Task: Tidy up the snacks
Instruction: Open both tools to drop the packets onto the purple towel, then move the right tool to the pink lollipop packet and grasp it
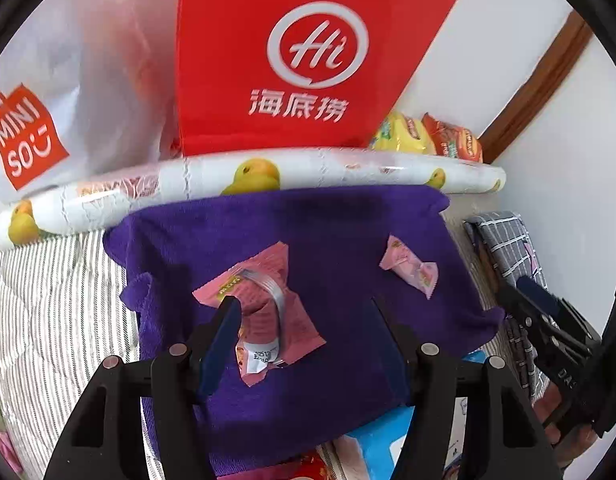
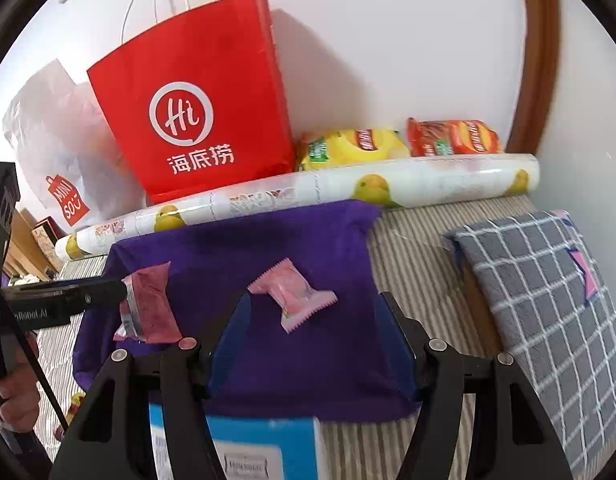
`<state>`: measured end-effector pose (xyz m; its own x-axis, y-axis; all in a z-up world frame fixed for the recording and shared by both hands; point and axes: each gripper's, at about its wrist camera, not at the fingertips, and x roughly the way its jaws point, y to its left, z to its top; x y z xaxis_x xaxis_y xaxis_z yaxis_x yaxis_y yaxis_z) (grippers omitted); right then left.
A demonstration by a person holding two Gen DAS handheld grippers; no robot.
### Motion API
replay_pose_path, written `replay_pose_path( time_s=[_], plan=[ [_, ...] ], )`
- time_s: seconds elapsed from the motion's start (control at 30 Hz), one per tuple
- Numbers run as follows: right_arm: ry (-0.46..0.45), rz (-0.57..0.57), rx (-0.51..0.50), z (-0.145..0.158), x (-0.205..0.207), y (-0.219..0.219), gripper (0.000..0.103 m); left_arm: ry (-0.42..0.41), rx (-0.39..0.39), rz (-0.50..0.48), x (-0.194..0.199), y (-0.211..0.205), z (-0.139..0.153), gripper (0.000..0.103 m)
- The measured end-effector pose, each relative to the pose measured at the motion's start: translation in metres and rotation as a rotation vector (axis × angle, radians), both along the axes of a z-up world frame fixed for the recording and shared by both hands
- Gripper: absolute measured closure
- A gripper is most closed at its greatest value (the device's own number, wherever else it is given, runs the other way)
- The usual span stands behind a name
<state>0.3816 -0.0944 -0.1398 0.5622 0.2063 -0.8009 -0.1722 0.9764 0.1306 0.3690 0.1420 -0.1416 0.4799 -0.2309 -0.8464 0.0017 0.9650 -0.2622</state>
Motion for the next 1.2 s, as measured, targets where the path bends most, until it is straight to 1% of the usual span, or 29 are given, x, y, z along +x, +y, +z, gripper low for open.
replay_pose_path(
  time_s=[0.1,0.17,0.2,0.23,0.3,0.4,0.5,0.67,0.8,0.9,0.93,1.0,1.13,1.2],
  plan=[
    [0.021,-0.025,0.042,0.006,-0.01,-0.011,0.039,-0.027,0.007,0.0,-0.005,-0.001,0.009,0.04],
    [0.006,-0.052,0.029,0.013,-0.02,-0.016,0.033,-0.045,0.004,-0.003,-0.008,-0.001,0.016,0.04],
    [-0.011,-0.065,0.001,0.017,-0.027,-0.018,0.026,-0.055,0.003,-0.003,-0.01,-0.001,0.02,0.04],
    [-0.029,-0.073,-0.02,0.021,-0.033,-0.02,0.022,-0.067,0.009,-0.003,-0.012,-0.002,0.024,0.04],
    [-0.05,-0.075,-0.041,0.027,-0.042,-0.021,0.02,-0.087,0.03,-0.003,-0.016,-0.004,0.03,0.04],
    [-0.053,-0.079,-0.042,0.035,-0.056,-0.025,0.019,-0.103,0.023,-0.005,-0.02,-0.006,0.037,0.04],
    [-0.062,-0.081,-0.062,0.04,-0.071,-0.025,0.015,-0.119,0.039,-0.012,-0.025,-0.01,0.042,0.04],
    [-0.105,-0.048,-0.069,0.042,-0.097,-0.021,0.015,-0.147,0.067,0.009,-0.031,-0.012,0.051,0.04],
    [-0.111,-0.042,-0.038,0.041,-0.113,-0.025,0.015,-0.164,0.087,0.042,-0.038,-0.01,0.058,0.04],
    [-0.128,-0.037,0.005,0.04,-0.126,-0.032,0.015,-0.177,0.074,0.034,-0.046,-0.011,0.065,0.04],
    [-0.12,-0.036,0.039,0.039,-0.131,-0.036,0.015,-0.185,0.066,0.036,-0.052,-0.011,0.068,0.04],
    [-0.106,-0.041,0.063,0.037,-0.138,-0.04,0.015,-0.194,0.053,0.049,-0.063,-0.01,0.07,0.04],
    [-0.053,-0.056,0.055,0.027,-0.152,-0.046,0.015,-0.181,0.064,0.053,-0.089,-0.009,0.069,0.04],
    [-0.031,-0.053,0.066,0.021,-0.158,-0.05,0.015,-0.163,0.068,0.057,-0.104,-0.007,0.067,0.04]
  ],
)
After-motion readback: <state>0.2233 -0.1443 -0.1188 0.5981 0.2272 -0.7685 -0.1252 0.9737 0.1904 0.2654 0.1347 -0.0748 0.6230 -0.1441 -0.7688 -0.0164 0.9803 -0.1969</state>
